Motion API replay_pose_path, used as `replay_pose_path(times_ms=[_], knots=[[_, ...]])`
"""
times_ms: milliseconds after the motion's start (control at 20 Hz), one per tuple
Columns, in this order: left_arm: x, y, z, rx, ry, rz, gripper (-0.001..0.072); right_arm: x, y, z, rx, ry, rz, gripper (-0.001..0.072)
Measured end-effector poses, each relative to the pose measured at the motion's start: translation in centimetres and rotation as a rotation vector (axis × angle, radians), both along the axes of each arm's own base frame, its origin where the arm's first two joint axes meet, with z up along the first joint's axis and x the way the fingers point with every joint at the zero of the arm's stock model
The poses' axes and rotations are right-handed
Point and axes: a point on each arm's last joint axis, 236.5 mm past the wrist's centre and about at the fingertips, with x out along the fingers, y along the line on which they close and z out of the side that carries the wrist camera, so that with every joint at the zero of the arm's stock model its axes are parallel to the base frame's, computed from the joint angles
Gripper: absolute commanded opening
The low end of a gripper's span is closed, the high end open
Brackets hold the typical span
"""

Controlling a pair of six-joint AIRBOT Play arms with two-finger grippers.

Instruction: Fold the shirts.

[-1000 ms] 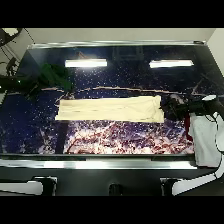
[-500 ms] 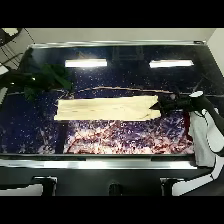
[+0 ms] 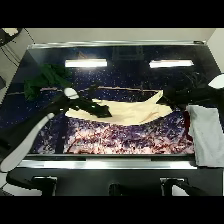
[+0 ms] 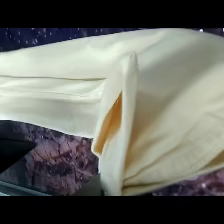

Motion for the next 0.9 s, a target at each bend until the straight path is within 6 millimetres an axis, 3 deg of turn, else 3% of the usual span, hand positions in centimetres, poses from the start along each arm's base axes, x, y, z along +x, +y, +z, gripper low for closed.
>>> replay_pose_path(times_ms=[300,450,550,650,750,900], knots=[[-4.5,-10.7,-3.6,-0.116,0.147,-0.082,0.0027,-5.6,1.1,7.8,-0.083,-0.152,-0.002,0.0048],[-6.7,-14.0,-4.2,-0.179,0.232,-0.079,0.0025,-8.0,1.3,9.5,-0.091,-0.168,-0.013,0.0048],[-7.3,-15.1,-4.0,-0.214,0.247,-0.085,0.0023,-9.0,1.4,9.7,-0.093,-0.150,-0.016,0.0048],[-6.0,-14.8,-2.6,-0.249,0.211,-0.078,0.0023,-9.2,1.3,9.1,-0.093,-0.116,-0.014,0.0047],[-3.7,-12.9,0.5,-0.270,0.123,-0.074,0.0023,-8.5,1.7,8.2,-0.071,-0.080,-0.006,0.0047],[2.0,-6.0,6.3,-0.226,-0.103,-0.021,0.0024,-6.0,5.0,6.9,-0.011,-0.078,0.063,0.0047]])
